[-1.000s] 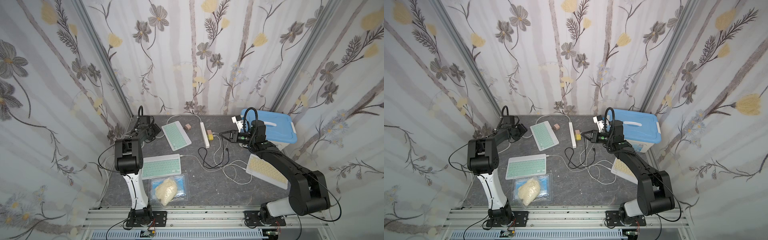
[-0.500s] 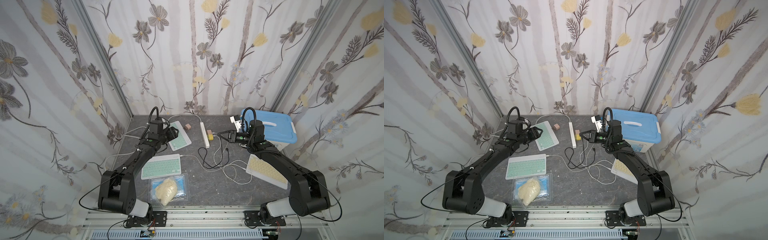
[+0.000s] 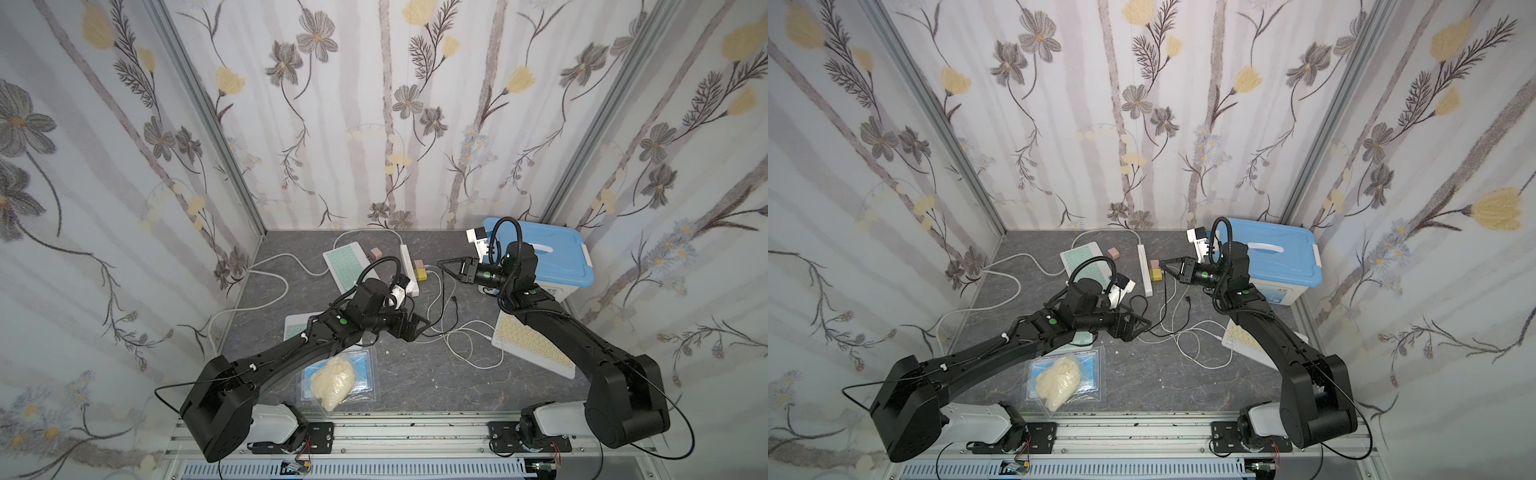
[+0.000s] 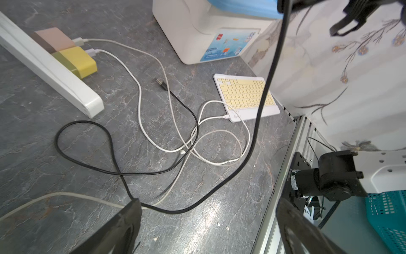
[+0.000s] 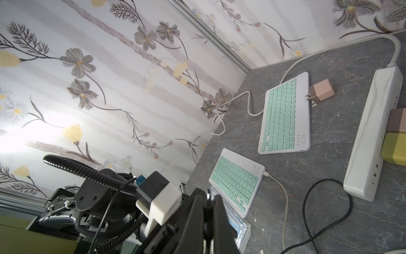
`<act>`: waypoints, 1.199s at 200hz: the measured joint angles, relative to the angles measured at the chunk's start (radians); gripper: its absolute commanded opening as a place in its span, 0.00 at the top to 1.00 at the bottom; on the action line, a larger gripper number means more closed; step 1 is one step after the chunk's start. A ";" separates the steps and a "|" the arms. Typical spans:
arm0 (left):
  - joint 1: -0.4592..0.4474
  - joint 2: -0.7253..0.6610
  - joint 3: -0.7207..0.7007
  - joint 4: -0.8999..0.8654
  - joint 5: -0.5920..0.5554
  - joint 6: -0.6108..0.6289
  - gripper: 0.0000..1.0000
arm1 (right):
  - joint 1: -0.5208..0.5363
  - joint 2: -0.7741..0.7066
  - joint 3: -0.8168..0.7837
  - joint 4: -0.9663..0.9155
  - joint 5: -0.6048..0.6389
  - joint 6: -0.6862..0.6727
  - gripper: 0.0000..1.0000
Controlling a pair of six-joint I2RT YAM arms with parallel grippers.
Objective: Unplug the wireless keyboard
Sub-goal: Place the power cord at the center of the board.
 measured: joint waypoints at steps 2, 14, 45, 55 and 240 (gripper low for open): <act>-0.003 0.008 0.003 0.001 0.000 0.005 0.04 | 0.000 -0.002 -0.001 0.001 0.000 0.000 1.00; -0.022 0.063 0.024 0.010 -0.002 0.027 0.04 | 0.000 -0.008 -0.004 0.003 0.000 0.009 1.00; -0.058 0.194 0.103 0.018 -0.021 0.073 0.27 | 0.002 -0.024 -0.014 0.003 0.000 0.015 1.00; -0.063 0.229 0.131 0.020 -0.016 0.085 0.38 | 0.002 -0.029 -0.015 0.003 0.000 0.015 1.00; -0.037 0.101 0.162 -0.066 -0.072 0.143 1.00 | -0.034 -0.032 -0.046 -0.055 0.052 -0.078 0.56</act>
